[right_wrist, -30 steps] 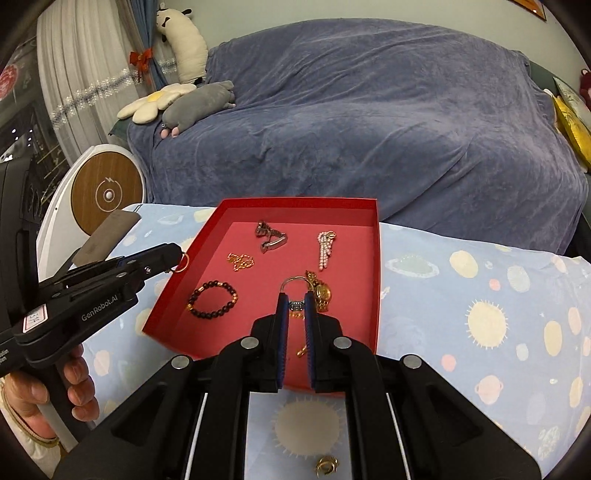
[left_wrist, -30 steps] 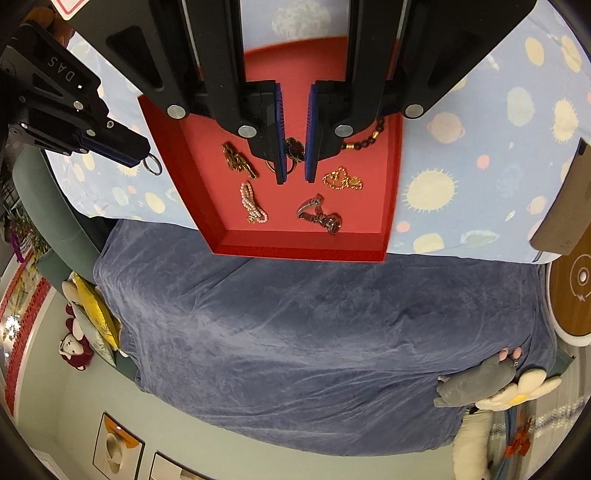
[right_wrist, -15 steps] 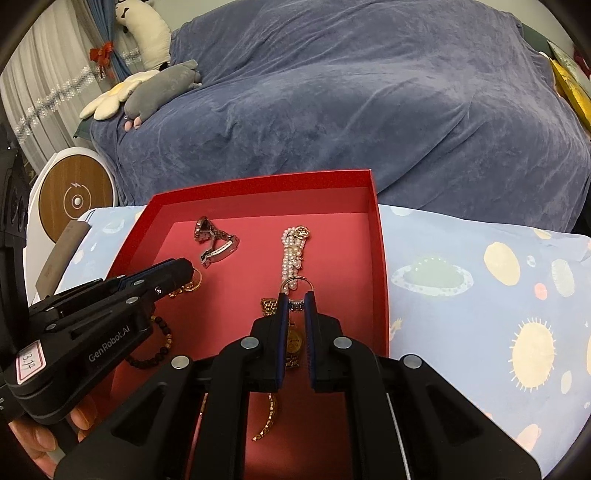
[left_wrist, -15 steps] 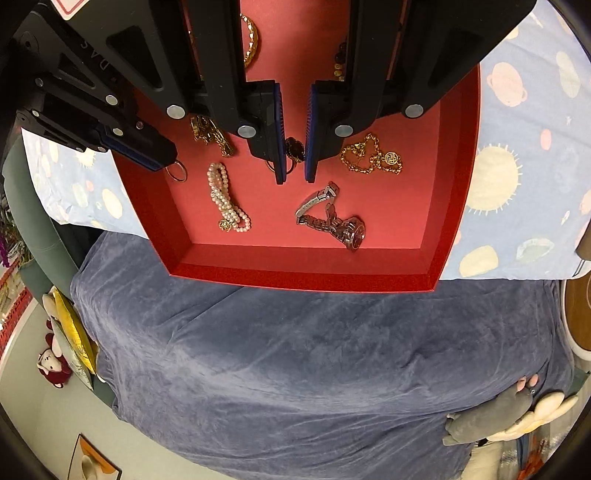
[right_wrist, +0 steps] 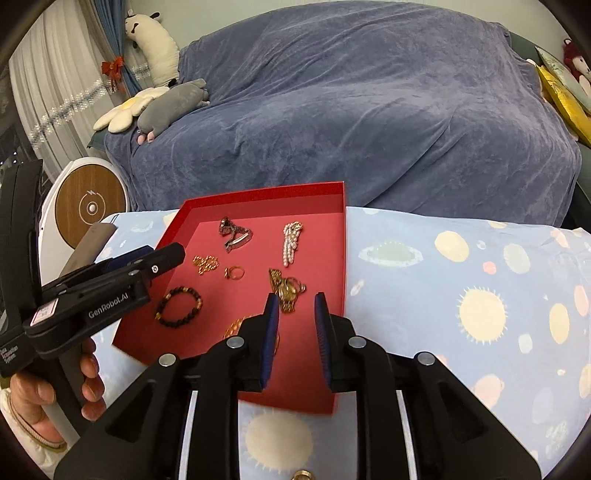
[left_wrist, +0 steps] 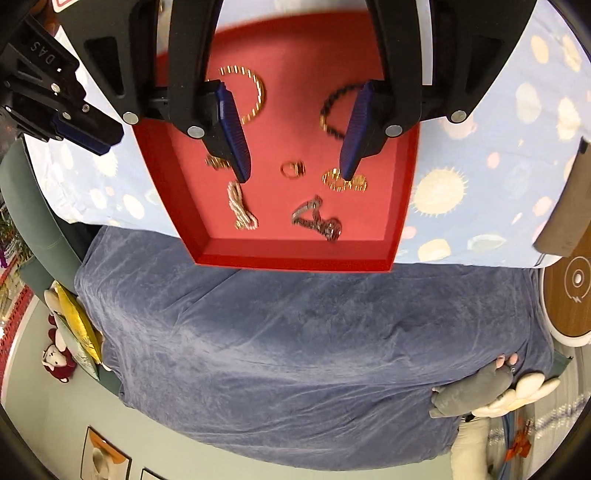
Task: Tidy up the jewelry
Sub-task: 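Withdraw both grippers from the box toward the gold hoop earrings, then grasp one gold hoop earring with the right gripper and lift it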
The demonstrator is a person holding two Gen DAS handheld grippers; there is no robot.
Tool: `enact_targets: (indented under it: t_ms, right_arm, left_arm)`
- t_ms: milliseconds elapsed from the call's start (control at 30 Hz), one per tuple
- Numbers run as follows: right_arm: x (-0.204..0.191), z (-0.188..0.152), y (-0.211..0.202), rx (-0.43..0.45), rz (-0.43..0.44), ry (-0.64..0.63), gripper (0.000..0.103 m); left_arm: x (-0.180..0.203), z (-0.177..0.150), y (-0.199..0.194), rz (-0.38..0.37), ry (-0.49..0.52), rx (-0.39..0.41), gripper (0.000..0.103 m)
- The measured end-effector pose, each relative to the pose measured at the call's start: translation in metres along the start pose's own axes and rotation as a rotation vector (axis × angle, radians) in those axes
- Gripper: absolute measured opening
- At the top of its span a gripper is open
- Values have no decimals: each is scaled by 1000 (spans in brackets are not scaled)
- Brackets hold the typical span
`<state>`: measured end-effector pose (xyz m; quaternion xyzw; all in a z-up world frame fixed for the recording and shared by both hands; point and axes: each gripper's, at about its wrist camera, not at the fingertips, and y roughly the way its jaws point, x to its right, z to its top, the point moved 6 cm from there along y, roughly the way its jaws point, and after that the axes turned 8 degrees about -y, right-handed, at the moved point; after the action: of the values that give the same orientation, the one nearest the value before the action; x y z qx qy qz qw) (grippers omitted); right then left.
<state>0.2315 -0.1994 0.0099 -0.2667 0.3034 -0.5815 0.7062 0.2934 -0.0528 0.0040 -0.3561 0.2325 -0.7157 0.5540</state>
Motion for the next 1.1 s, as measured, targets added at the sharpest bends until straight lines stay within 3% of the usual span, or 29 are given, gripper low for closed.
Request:
enact_targets:
  t_ms: [233, 467, 667, 1100]
  right_arm:
    - [-14, -72, -48, -40, 28, 42, 21]
    - [-21, -132, -24, -120, 23, 78, 21]
    - [-26, -139, 1, -151, 1, 46, 21]
    - [-22, -134, 9, -140, -25, 36, 19]
  left_arm:
    - [-10, -53, -59, 33, -19, -7, 48]
    - [-26, -105, -80, 31, -69, -41, 48]
    - [-27, -115, -77, 39, -11, -40, 48]
    - [-30, -118, -70, 20, -26, -69, 48]
